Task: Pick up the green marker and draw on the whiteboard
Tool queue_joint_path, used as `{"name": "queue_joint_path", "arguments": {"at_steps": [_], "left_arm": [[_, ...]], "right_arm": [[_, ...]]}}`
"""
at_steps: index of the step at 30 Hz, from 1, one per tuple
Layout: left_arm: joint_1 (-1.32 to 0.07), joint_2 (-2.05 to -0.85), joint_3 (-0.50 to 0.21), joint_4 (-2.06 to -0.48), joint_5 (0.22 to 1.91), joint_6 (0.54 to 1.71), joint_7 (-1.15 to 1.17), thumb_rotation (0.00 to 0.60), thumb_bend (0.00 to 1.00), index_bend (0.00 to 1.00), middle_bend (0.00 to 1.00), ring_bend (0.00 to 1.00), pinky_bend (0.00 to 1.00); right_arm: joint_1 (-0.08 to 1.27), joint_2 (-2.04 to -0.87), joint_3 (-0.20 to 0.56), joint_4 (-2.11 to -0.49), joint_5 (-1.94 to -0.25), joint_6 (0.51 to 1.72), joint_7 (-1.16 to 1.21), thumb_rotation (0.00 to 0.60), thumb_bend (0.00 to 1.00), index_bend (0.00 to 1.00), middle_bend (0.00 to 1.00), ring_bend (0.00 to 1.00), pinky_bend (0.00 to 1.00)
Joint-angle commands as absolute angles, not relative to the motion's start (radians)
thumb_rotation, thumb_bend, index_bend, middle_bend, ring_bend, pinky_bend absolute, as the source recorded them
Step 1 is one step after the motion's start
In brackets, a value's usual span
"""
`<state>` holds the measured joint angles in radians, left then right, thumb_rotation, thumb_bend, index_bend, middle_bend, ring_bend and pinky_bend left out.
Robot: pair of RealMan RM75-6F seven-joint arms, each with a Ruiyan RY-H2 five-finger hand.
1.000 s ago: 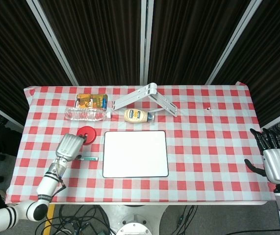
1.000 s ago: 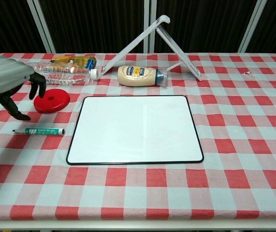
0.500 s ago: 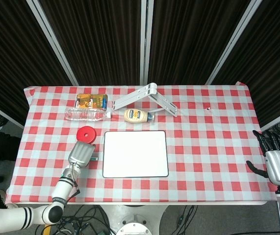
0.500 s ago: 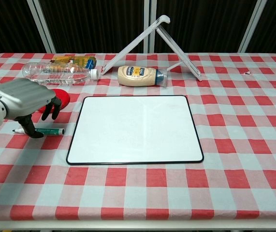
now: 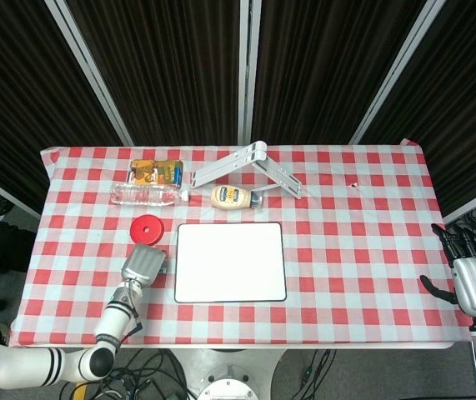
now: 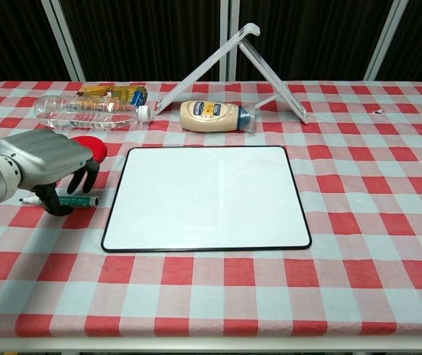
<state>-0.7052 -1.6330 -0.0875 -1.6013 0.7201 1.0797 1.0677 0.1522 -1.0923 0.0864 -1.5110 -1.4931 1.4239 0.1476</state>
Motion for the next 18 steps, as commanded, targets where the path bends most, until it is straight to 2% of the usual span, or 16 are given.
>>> {"name": "queue_joint_path", "arguments": {"at_steps": [1,18], "left_arm": [[-0.716,-1.633,-0.080,-1.597,0.714,1.084,1.071,0.600,0.29,0.45,0.49,0.72,0.94],[-0.737,-1.648,-0.035,-1.573,0.703,1.096,1.036,0.600,0.31,0.46,0.50,0.72,0.94]], "right_arm": [[0.152,-1.093,0.087,-1.507,-1.492,1.424,0.152,0.600,0.15,0.00,0.17,0.00,0.00],[0.154,-1.095,0.086,-1.504,-1.486,1.410,0.153,0.600,0.15,0.00,0.17,0.00,0.00]]}}
